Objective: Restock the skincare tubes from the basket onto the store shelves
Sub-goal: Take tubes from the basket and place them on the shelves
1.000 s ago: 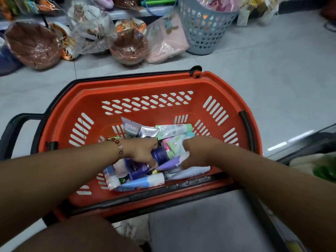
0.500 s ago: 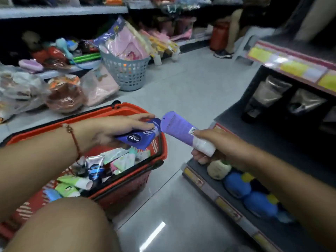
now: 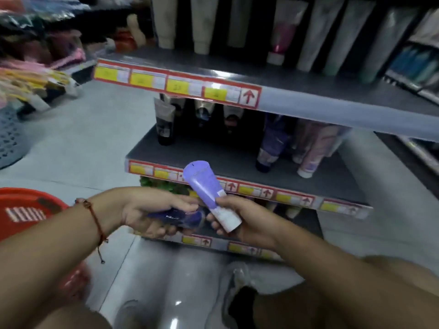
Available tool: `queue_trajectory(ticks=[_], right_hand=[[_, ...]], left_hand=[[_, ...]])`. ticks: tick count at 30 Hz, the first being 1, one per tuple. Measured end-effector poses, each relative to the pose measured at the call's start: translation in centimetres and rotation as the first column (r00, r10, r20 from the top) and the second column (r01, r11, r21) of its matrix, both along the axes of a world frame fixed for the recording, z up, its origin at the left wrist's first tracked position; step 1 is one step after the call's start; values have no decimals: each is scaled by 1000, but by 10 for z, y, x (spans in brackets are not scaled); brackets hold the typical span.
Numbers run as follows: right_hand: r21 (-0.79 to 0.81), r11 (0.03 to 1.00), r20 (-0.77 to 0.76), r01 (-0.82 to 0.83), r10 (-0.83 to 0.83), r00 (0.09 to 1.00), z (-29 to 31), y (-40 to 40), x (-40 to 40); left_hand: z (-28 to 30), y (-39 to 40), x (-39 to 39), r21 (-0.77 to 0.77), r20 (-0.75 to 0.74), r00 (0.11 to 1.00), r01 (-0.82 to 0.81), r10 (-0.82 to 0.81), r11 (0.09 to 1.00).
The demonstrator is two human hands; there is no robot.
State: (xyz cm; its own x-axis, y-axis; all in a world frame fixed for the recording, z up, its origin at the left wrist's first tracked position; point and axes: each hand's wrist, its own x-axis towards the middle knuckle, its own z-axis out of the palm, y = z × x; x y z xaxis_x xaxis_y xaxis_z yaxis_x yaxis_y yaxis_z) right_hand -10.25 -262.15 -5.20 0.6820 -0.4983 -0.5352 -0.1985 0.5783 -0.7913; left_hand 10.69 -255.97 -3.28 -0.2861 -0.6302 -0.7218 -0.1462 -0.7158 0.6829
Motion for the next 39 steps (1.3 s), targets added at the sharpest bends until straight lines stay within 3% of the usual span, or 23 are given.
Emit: queue_trajectory(ticks=[2, 4, 9, 13, 16, 19, 23, 28, 39], right_hand=[[37, 992, 24, 124, -125, 992, -20, 9, -35], [-16, 987, -22, 157, -157, 987, -39, 16, -68], [-243, 970, -422, 12, -117, 899, -81, 13, -110], [-409, 912, -522, -19, -217, 825, -121, -10, -113], [-473, 871, -609, -134, -213, 764, -144, -39, -107], [-501, 863, -592, -67, -285, 754, -156, -69, -91], [-538, 821, -460, 192, -477, 749, -167, -95, -67], [-542, 823, -515, 167, -483, 708, -188, -107, -50], [-468, 869, -555, 162, -432, 711, -207, -105, -41]], left_hand=[[-2, -14, -14, -11, 37, 992, 120, -120, 993], [-3, -24, -28, -19, 85, 987, 137, -135, 990], [-9, -40, -55, -44, 194, 976, 107, -97, 993], [-22, -51, -65, 26, 267, 955, 129, -131, 991], [-38, -56, -65, 94, 299, 938, 157, -178, 983], [-57, -56, -59, 130, 318, 930, 147, -182, 980], [-74, -51, -50, 179, 320, 932, 118, -171, 977], [-82, -44, -36, 168, 282, 957, 22, -69, 986], [-83, -42, -23, 210, 198, 980, -34, -8, 977]])
